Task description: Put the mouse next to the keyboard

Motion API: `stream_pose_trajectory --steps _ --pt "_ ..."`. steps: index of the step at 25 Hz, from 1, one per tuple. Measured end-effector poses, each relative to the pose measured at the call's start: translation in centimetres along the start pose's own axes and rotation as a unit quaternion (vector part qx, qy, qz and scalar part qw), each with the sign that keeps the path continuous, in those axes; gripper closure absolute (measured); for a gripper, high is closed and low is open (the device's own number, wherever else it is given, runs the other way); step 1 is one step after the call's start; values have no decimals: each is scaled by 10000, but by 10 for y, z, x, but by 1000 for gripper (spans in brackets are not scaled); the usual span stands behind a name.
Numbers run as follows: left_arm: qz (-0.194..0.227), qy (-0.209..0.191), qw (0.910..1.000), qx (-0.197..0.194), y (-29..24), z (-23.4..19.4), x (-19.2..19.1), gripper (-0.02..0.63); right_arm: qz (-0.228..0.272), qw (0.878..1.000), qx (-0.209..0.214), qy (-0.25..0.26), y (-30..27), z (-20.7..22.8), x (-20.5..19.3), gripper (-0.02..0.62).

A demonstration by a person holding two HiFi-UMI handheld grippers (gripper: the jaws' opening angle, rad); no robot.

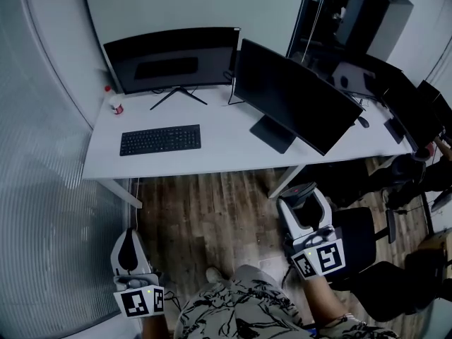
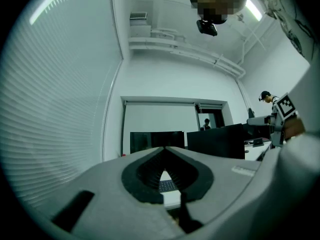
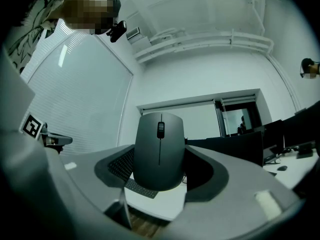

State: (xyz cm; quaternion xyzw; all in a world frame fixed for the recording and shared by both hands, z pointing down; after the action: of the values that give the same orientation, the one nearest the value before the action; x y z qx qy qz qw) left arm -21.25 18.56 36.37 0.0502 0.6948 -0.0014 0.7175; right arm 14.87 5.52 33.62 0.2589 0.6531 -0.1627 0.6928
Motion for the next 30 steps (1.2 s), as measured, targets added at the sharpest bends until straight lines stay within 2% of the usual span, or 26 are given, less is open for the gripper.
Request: stream_pose_trajectory --steps 7,16,30 --pt "-117 -37 9998 -128 -23 -14 -10 607 -87 9999 -84 2 -18 -3 -8 296" --pt "-129 -47 9998 -171 -68 -21 -21 607 -8 9998 -197 -22 -59 17 -23 296" --pt "6 -118 9999 -22 -189 -24 -18 607 133 9999 -86 18 -170 80 -29 297"
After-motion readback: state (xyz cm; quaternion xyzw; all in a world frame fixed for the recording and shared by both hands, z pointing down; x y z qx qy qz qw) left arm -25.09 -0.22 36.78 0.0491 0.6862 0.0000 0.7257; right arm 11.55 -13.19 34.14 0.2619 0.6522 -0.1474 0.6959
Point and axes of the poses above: the fingertips, and each gripper's own axes: y backward along the fingers, z to its right, x out of its top, the point moved 5 cm from there along y, backward along the fingers
